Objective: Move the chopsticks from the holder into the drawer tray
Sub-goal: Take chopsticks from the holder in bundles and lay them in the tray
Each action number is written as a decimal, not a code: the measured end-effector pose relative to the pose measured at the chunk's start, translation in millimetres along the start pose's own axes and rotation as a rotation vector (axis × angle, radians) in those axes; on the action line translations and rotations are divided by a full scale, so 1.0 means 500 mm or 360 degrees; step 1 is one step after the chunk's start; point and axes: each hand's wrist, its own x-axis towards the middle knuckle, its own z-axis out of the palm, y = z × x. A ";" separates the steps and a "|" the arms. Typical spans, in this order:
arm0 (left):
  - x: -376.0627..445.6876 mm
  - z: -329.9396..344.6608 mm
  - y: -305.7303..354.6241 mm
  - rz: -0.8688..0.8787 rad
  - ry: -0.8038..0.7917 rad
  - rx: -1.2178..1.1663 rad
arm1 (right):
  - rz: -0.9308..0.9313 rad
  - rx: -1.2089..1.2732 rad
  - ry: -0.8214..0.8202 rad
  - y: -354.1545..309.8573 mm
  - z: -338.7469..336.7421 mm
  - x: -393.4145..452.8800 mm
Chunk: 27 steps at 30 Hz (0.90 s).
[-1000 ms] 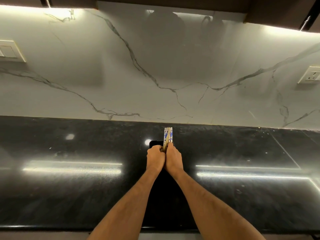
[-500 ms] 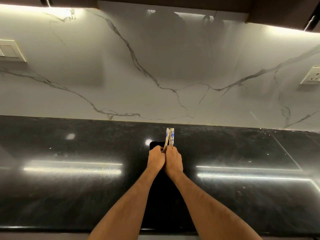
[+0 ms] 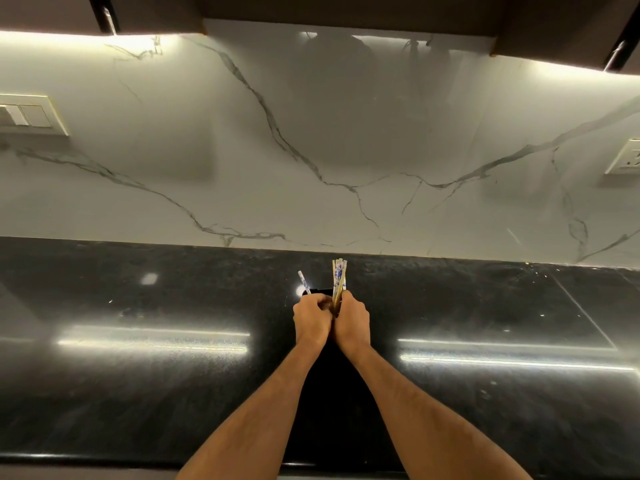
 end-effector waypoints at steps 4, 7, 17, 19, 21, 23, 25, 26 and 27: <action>0.000 -0.008 0.007 -0.0046 0.0065 -0.0096 | 0.0047 0.0138 0.0053 -0.010 -0.006 0.003; -0.004 -0.015 0.013 -0.0018 0.0117 -0.0156 | 0.0053 0.0310 0.0036 -0.016 -0.020 0.010; -0.018 -0.047 0.046 0.0048 -0.0161 -0.0721 | 0.0083 0.0668 0.0025 -0.051 -0.099 0.038; -0.028 -0.055 0.055 0.0032 -0.0358 -0.0776 | 0.0079 0.0723 0.0054 -0.054 -0.118 0.038; -0.035 -0.064 0.064 0.0058 -0.0445 -0.0766 | 0.0057 0.0791 0.0086 -0.056 -0.139 0.034; -0.044 -0.077 0.076 0.0063 -0.0491 -0.0804 | 0.0032 0.0856 0.0087 -0.061 -0.163 0.026; -0.055 -0.087 0.088 0.0058 -0.0546 -0.0827 | 0.0041 0.0914 0.0083 -0.067 -0.183 0.017; -0.061 -0.092 0.095 0.0061 -0.0575 -0.0812 | 0.0062 0.0950 0.0082 -0.070 -0.192 0.012; -0.069 -0.097 0.102 0.0073 -0.0601 -0.0791 | 0.0085 0.0975 0.0085 -0.074 -0.199 0.007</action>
